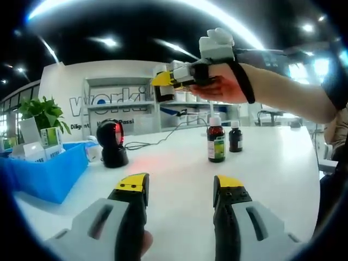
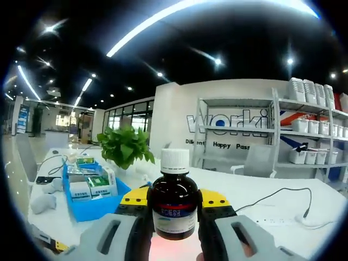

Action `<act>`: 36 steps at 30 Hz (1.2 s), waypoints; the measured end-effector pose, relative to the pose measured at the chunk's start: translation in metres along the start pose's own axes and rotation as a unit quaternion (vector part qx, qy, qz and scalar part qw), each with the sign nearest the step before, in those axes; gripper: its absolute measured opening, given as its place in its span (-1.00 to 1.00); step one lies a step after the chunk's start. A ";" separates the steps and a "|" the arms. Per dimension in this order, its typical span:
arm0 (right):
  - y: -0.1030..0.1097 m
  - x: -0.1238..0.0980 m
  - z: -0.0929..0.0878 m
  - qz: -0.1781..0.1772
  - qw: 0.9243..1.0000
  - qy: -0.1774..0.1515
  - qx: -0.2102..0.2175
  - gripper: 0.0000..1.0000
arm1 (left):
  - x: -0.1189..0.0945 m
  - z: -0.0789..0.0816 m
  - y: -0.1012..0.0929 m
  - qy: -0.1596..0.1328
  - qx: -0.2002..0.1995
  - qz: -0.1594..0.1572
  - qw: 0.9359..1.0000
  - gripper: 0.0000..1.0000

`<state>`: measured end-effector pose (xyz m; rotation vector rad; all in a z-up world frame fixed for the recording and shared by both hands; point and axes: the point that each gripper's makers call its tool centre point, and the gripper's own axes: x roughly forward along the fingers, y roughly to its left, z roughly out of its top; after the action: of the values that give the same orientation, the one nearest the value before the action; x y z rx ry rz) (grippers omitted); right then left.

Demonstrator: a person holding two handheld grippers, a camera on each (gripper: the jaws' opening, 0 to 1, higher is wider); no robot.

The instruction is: Rotate the medicine bottle to make it face forward pick up the medicine bottle inspect the drug traceability code place the medicine on the table

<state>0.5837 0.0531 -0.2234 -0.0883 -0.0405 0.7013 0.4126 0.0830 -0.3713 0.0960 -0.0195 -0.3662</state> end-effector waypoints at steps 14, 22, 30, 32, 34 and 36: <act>0.004 -0.027 -0.031 -0.034 0.999 -0.018 -0.024 -0.46 | 0.000 0.001 -0.001 0.000 -0.002 0.001 1.000 -0.24; 0.006 -0.041 -0.057 -0.049 0.999 -0.009 -0.010 -0.46 | 0.000 0.001 0.002 -0.002 -0.011 0.002 1.000 -0.24; 0.010 -0.049 -0.084 -0.054 0.998 0.004 0.016 -0.46 | 0.000 0.001 0.002 -0.002 -0.010 0.003 1.000 -0.24; 0.014 -0.049 -0.088 -0.051 0.999 0.002 0.011 -0.47 | 0.000 0.001 0.002 -0.002 -0.010 0.003 1.000 -0.24; 0.017 -0.049 -0.092 -0.048 0.999 0.004 0.013 -0.47 | 0.000 0.001 0.001 -0.002 -0.010 0.003 1.000 -0.24; 0.020 -0.051 -0.097 -0.047 0.999 0.009 0.017 -0.47 | -0.001 0.000 0.002 -0.001 -0.010 0.004 1.000 -0.24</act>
<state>0.5384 0.0289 -0.3221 -0.0598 -0.0162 0.6065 0.4127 0.0847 -0.3707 0.0759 -0.0184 -0.3577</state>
